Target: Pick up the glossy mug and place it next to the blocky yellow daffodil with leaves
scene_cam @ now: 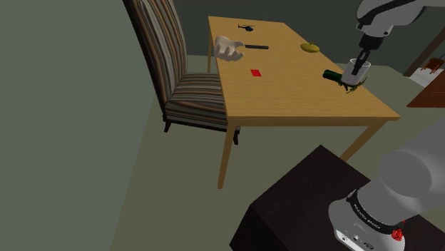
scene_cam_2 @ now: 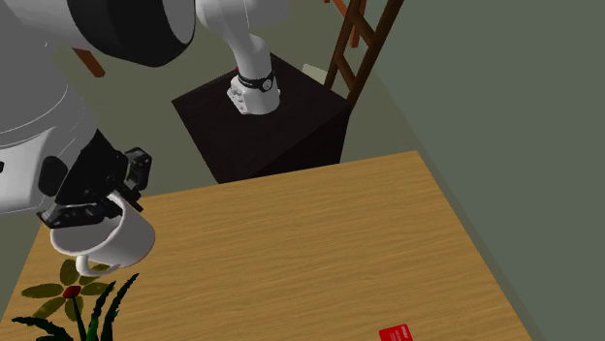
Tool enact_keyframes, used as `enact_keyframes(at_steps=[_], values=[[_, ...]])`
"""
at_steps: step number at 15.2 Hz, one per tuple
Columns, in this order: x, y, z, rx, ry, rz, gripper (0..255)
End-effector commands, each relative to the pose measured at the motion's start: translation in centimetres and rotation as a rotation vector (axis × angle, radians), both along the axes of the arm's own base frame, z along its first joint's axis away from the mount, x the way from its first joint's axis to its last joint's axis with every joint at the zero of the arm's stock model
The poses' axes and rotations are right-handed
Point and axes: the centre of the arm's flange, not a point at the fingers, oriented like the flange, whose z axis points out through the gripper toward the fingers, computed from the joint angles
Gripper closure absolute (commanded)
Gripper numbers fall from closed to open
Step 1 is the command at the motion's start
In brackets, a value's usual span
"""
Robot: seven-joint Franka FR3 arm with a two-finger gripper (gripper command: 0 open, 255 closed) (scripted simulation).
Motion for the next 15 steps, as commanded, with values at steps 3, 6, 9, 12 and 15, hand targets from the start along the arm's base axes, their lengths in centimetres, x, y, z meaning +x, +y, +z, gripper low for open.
enact_keyframes(at_steps=[3, 6, 9, 12, 15], values=[[0.1, 0.0, -2.2, -0.001, -0.001, 0.000, 255], [0.1, 0.0, -3.7, -0.001, -0.001, 0.000, 255], [0.1, 0.0, -5.3, -0.001, -0.001, 0.000, 255], [0.1, 0.0, -6.9, -0.001, -0.001, 0.000, 255], [0.1, 0.0, -8.5, -0.001, -0.001, 0.000, 255]])
